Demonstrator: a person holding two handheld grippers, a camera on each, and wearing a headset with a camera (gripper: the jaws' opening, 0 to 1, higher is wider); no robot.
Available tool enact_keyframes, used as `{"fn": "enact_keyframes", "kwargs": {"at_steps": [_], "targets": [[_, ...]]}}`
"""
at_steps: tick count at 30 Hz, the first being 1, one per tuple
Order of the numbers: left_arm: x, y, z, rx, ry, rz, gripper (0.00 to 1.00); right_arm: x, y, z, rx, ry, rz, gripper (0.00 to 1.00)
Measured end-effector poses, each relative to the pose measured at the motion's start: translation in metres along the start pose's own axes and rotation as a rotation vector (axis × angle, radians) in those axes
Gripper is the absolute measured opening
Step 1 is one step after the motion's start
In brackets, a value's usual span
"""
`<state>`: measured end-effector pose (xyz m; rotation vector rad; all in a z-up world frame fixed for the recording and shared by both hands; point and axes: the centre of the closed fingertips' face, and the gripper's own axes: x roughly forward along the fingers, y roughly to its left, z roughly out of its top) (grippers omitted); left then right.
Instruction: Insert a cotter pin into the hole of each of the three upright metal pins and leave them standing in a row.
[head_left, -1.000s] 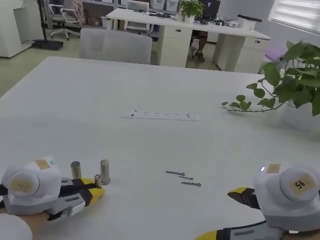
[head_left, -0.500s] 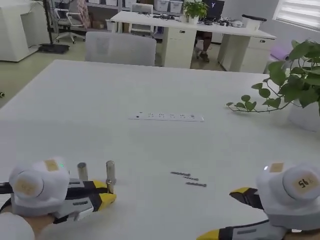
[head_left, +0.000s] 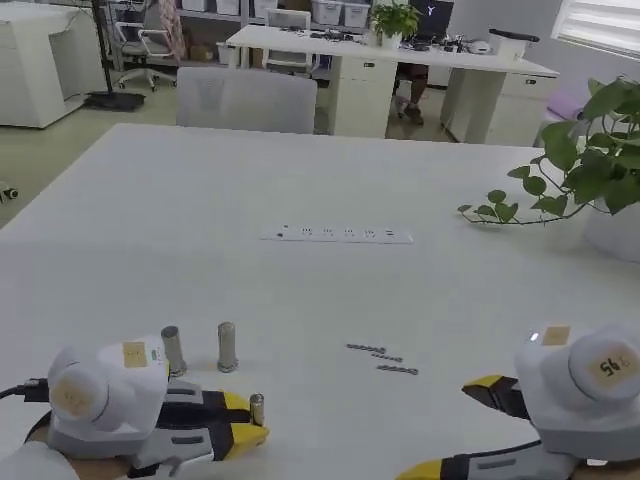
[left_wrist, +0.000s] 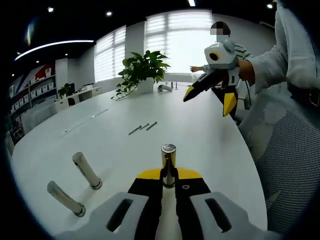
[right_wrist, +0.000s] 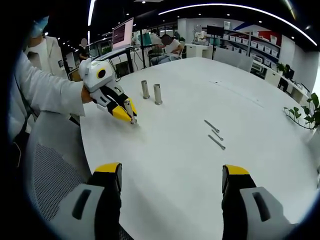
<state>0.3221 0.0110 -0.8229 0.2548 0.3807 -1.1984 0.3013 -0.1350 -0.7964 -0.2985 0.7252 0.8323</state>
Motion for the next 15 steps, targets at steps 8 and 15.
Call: {"fn": "enact_keyframes", "kwargs": {"at_steps": [8,15], "targets": [[0.007,-0.015,-0.003,0.004,0.004,-0.034,0.06,0.0,-0.001,-0.001,0.0,0.003,0.002,0.84],[0.014,-0.023,-0.009,0.009,0.01,-0.051,0.06,0.0,-0.002,-0.001,-0.003,0.006,0.002,0.84]]}}
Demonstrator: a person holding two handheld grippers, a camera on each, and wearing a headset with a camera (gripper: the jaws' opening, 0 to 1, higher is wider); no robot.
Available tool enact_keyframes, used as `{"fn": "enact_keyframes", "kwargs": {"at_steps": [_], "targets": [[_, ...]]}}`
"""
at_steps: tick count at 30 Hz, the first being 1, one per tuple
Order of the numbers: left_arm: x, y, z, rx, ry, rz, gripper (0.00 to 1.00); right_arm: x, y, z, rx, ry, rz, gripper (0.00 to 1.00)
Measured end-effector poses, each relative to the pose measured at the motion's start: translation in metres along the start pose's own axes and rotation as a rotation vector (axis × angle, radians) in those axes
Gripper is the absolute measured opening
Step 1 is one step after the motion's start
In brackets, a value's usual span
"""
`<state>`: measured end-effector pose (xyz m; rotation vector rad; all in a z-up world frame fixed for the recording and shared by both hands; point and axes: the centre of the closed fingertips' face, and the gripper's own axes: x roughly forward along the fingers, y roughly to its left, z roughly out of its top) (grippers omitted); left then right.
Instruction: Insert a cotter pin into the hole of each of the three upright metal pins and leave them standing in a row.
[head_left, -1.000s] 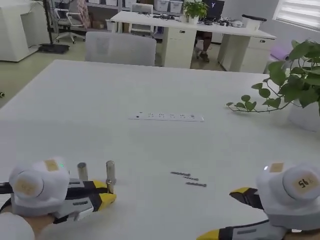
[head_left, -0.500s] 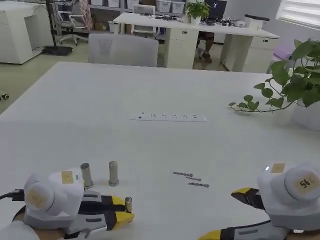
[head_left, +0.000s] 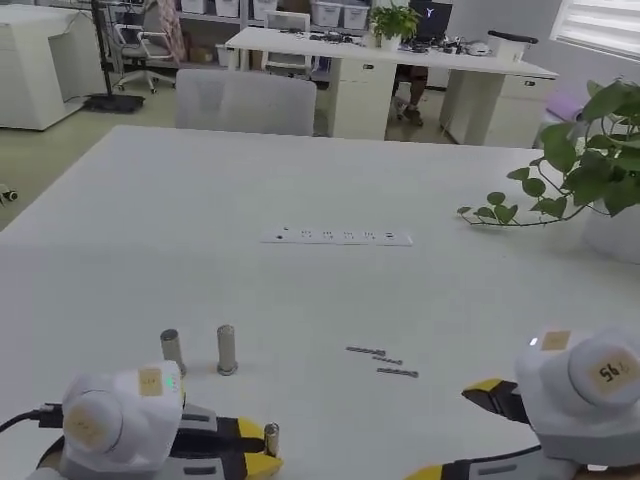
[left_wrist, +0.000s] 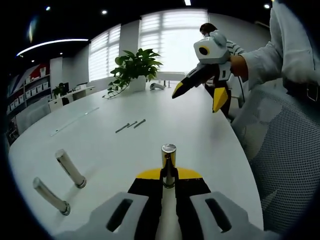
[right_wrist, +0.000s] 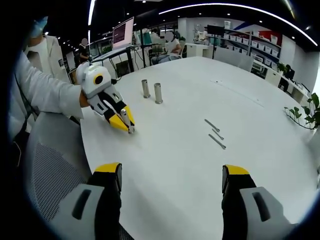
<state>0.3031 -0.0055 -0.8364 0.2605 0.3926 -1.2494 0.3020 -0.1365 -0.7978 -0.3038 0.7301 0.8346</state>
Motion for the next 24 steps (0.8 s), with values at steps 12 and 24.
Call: {"fn": "enact_keyframes", "kwargs": {"at_steps": [12,24], "targets": [[0.0069,-0.0057,-0.0072,0.018,-0.01,-0.047,0.06,-0.0015,-0.0002,-0.0034,0.001,0.008,-0.002,0.84],[0.0043,-0.0061,-0.0077,-0.002,-0.028,-0.07,0.08,-0.003,-0.0002,-0.007,0.0,0.017,-0.007,0.84]]}}
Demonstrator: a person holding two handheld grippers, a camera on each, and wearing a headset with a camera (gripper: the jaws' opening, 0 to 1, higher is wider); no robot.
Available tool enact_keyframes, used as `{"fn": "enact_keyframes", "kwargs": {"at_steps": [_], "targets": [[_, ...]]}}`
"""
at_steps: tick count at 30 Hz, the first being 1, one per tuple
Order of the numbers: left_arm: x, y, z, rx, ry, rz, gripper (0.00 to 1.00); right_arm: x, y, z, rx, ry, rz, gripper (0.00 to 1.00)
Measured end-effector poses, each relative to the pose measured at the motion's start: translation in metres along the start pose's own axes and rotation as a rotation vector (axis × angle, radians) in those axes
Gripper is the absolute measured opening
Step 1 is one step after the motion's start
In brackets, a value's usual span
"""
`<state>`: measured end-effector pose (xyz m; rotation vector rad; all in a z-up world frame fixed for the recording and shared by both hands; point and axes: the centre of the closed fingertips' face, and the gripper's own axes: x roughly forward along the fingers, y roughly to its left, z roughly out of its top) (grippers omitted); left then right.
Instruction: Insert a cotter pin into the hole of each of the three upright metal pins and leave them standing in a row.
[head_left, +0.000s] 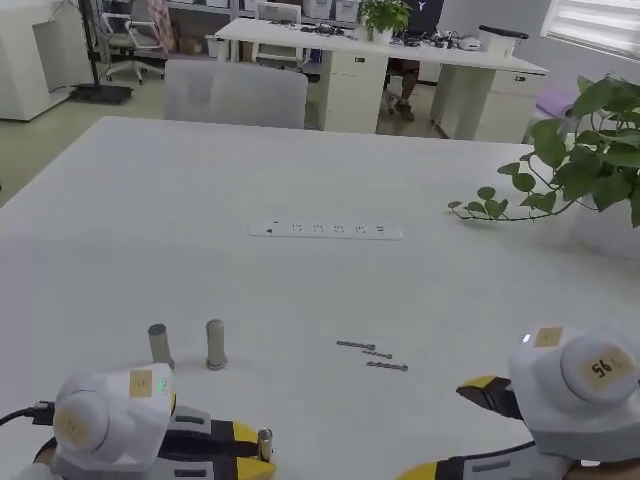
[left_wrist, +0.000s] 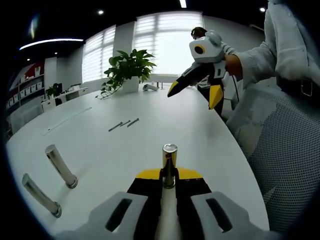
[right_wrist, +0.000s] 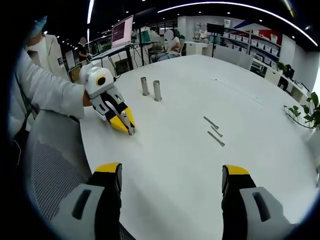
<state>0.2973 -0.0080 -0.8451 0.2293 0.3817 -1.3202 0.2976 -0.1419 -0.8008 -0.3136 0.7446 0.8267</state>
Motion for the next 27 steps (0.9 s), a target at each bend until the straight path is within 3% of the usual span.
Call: {"fn": "enact_keyframes", "kwargs": {"at_steps": [3,10,14,22,27], "targets": [[-0.001,0.001,0.002,-0.013,-0.01,0.014,0.17,0.0,0.001,0.001,-0.001,-0.001,0.0,0.84],[-0.007,0.005,0.005,-0.049,-0.022,0.042,0.29,0.0,0.001,0.004,-0.006,-0.007,0.002,0.84],[-0.015,0.011,0.011,-0.107,-0.05,0.087,0.43,0.0,0.0,0.004,-0.008,-0.01,0.002,0.84],[-0.031,0.016,0.02,-0.129,-0.071,0.13,0.47,0.002,0.003,0.004,-0.008,-0.017,0.014,0.84],[-0.038,0.013,0.023,-0.131,-0.074,0.138,0.49,0.003,0.003,0.005,-0.008,-0.024,0.018,0.84]]}}
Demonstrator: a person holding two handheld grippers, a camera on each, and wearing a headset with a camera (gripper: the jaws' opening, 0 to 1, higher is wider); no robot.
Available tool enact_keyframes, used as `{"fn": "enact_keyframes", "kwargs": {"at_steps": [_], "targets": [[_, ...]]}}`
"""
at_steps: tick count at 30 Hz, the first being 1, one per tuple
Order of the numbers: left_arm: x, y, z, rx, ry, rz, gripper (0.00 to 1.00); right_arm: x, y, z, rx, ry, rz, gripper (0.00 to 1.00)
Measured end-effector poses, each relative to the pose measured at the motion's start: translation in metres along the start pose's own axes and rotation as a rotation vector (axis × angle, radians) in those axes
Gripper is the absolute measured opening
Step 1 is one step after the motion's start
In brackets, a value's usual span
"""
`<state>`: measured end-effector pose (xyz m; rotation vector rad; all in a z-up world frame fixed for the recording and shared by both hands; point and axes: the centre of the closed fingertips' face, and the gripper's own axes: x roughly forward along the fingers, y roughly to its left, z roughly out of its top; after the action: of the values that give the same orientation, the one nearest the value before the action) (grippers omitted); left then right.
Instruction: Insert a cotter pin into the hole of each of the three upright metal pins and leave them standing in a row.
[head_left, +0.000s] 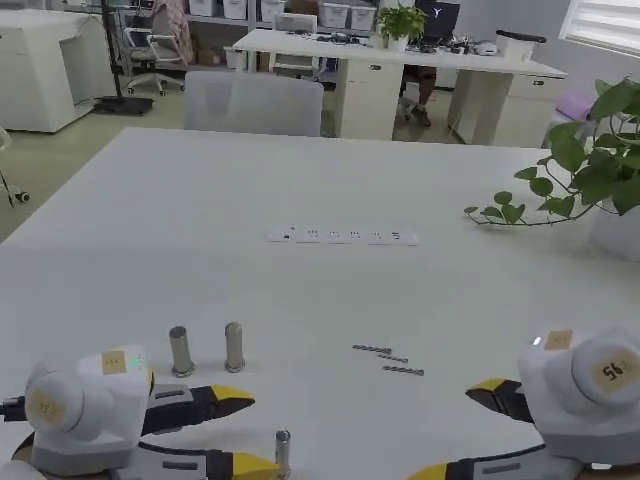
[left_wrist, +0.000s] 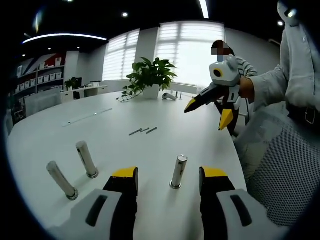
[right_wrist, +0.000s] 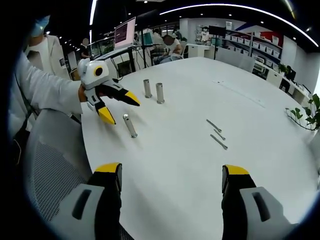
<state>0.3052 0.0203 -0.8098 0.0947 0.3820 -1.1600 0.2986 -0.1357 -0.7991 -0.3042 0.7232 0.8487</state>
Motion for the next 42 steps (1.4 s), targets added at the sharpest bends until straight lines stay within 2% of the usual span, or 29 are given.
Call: {"fn": "enact_keyframes", "kwargs": {"at_steps": [10,17,20,25,28,34,42], "targets": [[-0.022,-0.008,0.004,-0.024,-0.001,0.017,0.56,0.002,-0.001,-0.001,-0.007,-0.002,0.012,0.84],[-0.039,-0.013,0.007,-0.047,-0.015,0.055,0.61,0.005,0.0,-0.001,-0.014,-0.001,0.019,0.84],[-0.045,-0.014,0.013,-0.056,-0.039,0.07,0.65,0.006,0.001,-0.001,-0.017,0.0,0.025,0.84],[-0.052,-0.016,0.017,-0.06,-0.039,0.09,0.66,0.008,0.002,-0.001,-0.023,0.003,0.031,0.84],[-0.056,-0.016,0.017,-0.07,-0.034,0.111,0.72,0.01,0.0,-0.003,-0.034,0.008,0.035,0.84],[-0.063,-0.017,0.015,-0.092,-0.036,0.138,0.73,0.015,-0.009,-0.009,-0.043,0.032,0.044,0.8],[-0.07,-0.018,0.013,-0.107,-0.04,0.161,0.76,0.02,-0.035,-0.001,-0.054,0.044,0.033,0.75]]}}
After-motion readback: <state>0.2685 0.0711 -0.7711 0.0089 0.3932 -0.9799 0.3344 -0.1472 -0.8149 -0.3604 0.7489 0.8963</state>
